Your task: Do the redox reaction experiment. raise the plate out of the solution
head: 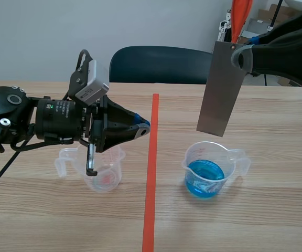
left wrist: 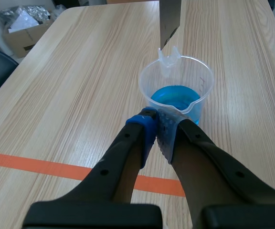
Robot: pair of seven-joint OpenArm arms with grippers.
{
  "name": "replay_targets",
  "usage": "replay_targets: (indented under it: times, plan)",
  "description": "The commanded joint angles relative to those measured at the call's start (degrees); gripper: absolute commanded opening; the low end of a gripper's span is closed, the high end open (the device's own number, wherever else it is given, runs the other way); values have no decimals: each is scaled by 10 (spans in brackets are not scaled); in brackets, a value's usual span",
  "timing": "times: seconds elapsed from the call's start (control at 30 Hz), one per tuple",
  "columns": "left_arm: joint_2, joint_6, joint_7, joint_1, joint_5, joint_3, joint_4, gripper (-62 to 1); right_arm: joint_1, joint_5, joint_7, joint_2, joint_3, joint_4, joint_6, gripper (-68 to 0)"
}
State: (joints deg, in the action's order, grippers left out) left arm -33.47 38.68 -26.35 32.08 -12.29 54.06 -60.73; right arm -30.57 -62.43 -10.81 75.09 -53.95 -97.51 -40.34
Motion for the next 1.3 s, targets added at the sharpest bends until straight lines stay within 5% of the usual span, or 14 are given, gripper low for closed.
replay_targets:
  times: [0.0,1.27]
  plan:
    - [5,1,-8,6,-8,-1,-8,-582,-9,-10,-9,9,8,-4,-2,-669]
    - [5,1,-8,6,-8,-1,-8,-582,-8,-10,1,9,8,-4,-2,-669]
